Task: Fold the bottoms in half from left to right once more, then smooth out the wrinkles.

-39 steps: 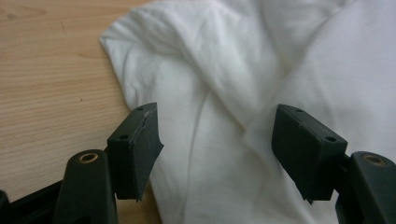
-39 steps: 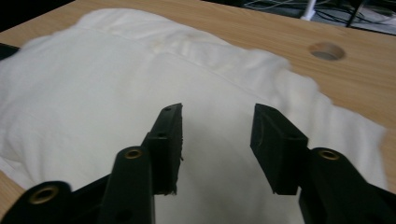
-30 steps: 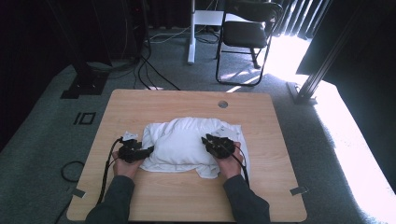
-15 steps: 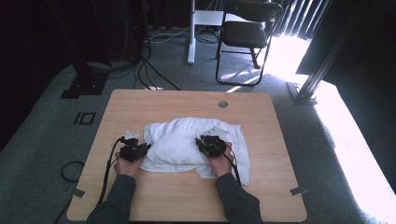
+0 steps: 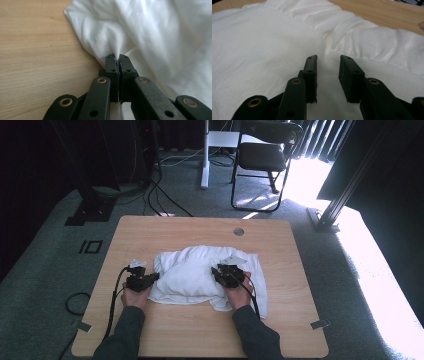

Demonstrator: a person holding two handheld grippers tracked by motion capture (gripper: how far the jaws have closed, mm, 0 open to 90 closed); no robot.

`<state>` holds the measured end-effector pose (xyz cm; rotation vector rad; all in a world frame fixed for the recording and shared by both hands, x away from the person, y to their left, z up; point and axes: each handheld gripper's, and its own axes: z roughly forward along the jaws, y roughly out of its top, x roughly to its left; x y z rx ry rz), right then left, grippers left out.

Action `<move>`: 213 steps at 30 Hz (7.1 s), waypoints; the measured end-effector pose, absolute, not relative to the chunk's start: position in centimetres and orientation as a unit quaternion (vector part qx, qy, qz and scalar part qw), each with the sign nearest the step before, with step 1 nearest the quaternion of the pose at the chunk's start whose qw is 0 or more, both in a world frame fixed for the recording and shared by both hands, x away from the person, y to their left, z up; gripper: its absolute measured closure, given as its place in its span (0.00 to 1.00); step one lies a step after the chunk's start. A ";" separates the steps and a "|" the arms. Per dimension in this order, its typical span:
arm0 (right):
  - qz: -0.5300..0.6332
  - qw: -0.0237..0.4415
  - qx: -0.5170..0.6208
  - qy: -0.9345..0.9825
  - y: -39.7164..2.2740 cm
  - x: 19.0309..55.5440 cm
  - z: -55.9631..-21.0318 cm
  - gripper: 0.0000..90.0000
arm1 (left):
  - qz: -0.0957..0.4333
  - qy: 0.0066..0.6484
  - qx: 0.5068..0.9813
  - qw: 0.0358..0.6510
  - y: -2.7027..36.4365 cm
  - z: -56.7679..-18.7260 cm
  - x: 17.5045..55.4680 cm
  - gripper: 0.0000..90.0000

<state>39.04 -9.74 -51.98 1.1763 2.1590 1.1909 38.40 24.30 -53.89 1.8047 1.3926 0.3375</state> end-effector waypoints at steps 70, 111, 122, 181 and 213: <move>0.459 0.154 0.437 0.758 -14.6 34.1 -53.2 0.40 | 0.123 0.326 0.784 0.514 9.6 -45.4 38.1 0.99; 0.519 0.188 0.377 0.744 -12.8 36.6 -46.6 0.44 | 0.075 0.299 0.822 0.479 5.7 -51.4 37.3 0.96; 0.491 0.184 0.424 0.738 -14.0 37.7 -47.6 0.95 | 0.088 0.238 0.816 0.519 7.1 -47.9 34.4 0.66; 0.399 0.185 0.437 0.785 -17.0 32.9 -49.7 0.57 | 0.129 0.311 0.808 0.483 9.6 -49.3 36.0 0.68; 0.356 0.142 0.441 0.811 -16.3 35.9 -53.8 0.86 | 0.135 0.351 0.783 0.496 11.8 -49.6 38.1 0.63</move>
